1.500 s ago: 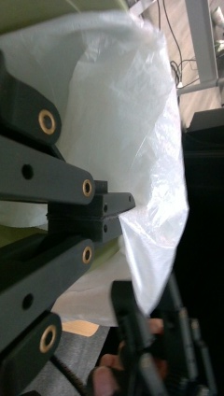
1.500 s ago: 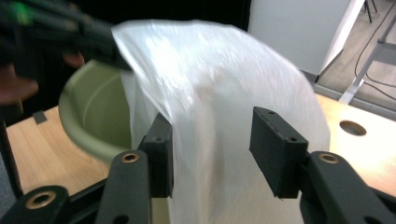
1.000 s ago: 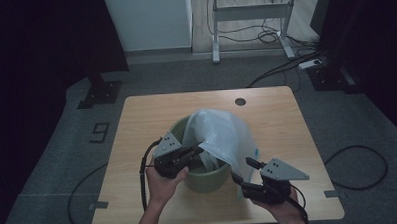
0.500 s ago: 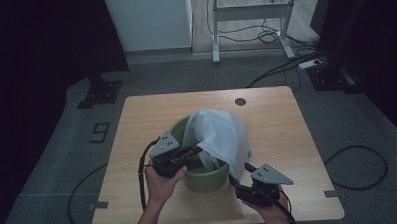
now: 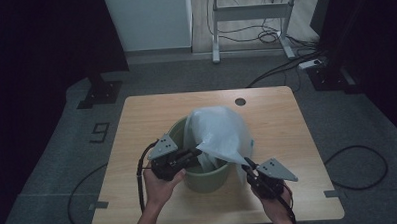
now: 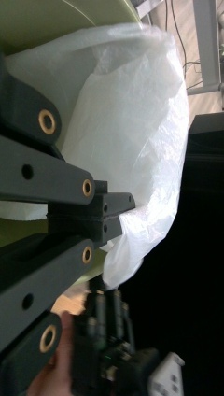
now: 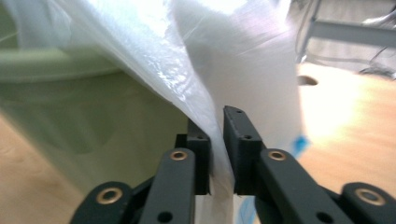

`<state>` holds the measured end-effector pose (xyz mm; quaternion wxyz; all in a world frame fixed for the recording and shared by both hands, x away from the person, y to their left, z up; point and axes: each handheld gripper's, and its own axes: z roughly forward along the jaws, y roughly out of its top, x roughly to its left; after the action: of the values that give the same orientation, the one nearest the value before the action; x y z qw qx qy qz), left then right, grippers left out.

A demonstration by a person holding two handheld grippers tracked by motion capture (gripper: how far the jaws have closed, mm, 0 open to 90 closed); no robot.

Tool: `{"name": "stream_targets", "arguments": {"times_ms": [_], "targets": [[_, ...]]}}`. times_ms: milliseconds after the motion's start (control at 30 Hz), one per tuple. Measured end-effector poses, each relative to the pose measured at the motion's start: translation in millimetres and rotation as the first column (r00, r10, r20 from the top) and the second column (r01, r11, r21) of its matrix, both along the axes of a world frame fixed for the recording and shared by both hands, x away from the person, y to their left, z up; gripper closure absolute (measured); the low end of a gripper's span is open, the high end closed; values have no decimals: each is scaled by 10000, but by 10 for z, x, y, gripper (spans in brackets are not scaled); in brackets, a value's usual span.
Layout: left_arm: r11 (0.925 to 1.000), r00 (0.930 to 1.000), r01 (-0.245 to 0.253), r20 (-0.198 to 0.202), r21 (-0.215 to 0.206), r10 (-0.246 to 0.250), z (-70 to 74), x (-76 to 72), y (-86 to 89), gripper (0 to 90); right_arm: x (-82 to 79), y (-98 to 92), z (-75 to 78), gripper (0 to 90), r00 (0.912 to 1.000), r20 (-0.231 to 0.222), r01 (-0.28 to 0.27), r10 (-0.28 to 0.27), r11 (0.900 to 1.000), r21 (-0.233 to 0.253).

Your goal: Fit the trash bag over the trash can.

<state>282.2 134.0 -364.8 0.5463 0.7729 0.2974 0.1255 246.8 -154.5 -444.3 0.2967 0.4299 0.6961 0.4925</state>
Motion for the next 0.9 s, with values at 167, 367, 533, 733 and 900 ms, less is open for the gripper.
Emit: {"name": "stream_targets", "arguments": {"times_ms": [167, 367, 533, 733, 900], "targets": [[10000, 10000, 8, 28, 42, -8, -6, -42, 24, 900, -30, -110, 205, 872, 9986, 534, 5, -11, 9999, 111], [10000, 10000, -2, 96, 63, 1, -12, -100, 92, 900, -42, -149, 642, 889, 9884, 1474, -405, 353, 9987, 322], [9999, 9999, -85, 74, 102, 84, -38, -130, 151, 895, 8, -50, 891, 890, 9783, 1873, -953, 891, 9952, 241], [9915, 9909, -1212, 650, 463, 1181, -1, -215, 204, 476, 80, 118, 970, 891, 9693, 1906, -1529, 1553, 9879, -273], [9924, 9898, -1057, 1023, 628, 989, 95, -277, 209, 302, 141, 205, 949, 891, 9693, 1597, -1826, 1871, 9823, -429]]}}
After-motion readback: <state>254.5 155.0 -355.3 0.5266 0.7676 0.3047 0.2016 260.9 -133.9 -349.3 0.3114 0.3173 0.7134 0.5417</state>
